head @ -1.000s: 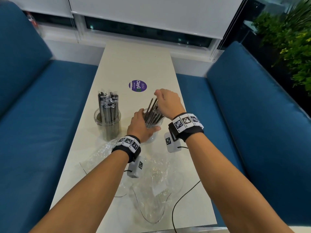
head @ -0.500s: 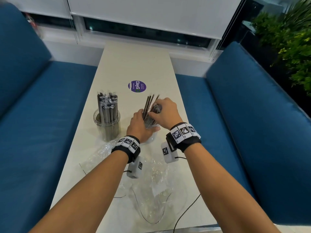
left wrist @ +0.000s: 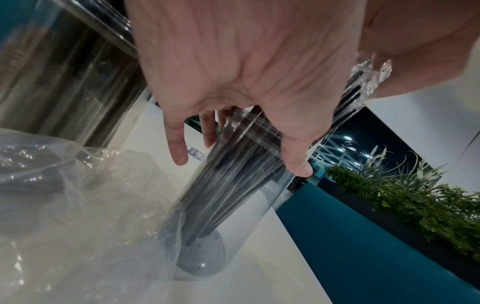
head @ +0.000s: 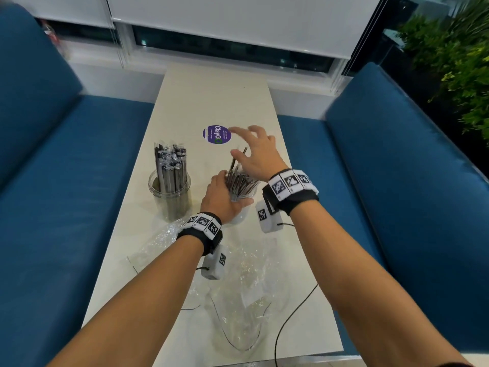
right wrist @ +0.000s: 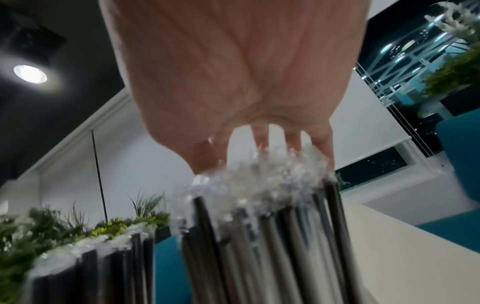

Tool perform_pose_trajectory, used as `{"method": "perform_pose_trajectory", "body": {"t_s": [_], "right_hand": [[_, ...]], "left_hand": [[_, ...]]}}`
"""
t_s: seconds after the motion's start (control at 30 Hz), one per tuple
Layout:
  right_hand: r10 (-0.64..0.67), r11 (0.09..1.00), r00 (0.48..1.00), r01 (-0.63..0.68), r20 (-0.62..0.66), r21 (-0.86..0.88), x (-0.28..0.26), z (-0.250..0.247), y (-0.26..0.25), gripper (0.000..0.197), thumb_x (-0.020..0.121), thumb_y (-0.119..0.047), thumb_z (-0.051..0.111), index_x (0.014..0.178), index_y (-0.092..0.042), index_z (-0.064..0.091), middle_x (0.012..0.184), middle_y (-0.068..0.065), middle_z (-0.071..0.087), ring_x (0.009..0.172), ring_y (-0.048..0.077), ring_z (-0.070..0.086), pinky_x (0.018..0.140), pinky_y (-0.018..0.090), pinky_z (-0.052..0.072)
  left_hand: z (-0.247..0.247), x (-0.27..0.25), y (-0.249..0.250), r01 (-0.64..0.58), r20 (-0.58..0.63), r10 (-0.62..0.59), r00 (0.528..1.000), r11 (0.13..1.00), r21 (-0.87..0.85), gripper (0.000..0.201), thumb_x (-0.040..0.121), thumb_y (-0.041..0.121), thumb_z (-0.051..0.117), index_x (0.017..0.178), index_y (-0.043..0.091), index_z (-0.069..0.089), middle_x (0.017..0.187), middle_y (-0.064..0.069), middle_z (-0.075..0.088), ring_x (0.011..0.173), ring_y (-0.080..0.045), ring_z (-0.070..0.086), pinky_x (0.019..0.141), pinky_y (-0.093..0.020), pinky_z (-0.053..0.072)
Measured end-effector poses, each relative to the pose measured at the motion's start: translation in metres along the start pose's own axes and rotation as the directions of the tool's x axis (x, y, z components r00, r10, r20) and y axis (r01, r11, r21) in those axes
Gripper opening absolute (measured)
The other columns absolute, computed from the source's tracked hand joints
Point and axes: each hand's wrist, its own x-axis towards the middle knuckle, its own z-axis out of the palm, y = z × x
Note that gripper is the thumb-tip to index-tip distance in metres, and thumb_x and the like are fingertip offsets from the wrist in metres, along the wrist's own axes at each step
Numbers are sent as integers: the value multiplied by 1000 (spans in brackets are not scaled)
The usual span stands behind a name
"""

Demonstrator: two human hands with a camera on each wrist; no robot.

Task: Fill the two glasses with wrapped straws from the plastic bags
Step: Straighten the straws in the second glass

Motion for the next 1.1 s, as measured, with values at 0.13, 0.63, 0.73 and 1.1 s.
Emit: {"method": "perform_pose_trajectory", "body": {"t_s": [0.13,0.63,0.73,1.1], "right_hand": [[27,999,993,-23,112,-43,17,-1,6,21,100,-19,65,117,-18,78,125,9,71,102,18,63,84,20,43],[91,971,986,-120,141,209,-13,-43,7,49,102,-6,35,138,-17,65,145,3,63,138,19,52,116,30,36],[91,965,989,-116,115,234,-19,-44,10,49,97,-12,43,142,-21,60,148,4,58,139,23,49,119,39,38],[-119,990,992,117,-30,-73,-39,17,24,27,86,-6,72,112,-15,71,125,11,50,115,31,43,100,42,49]], "left_hand": [[-1,2,1,11,9,-11,1000,1000,2,109,70,59,90,154,14,37,146,-10,49,136,-30,49,111,-52,47],[-2,-2,5,15,-7,-16,1000,999,-28,111,73,52,92,159,12,33,149,-10,47,140,-30,48,118,-50,42],[-1,-3,4,0,-15,0,1000,1000,-29,108,74,51,93,157,12,35,147,-11,48,138,-31,49,116,-49,43],[-2,-1,5,26,11,-26,1000,999,-21,106,73,51,91,155,14,36,147,-11,47,136,-33,51,112,-53,47]]}}
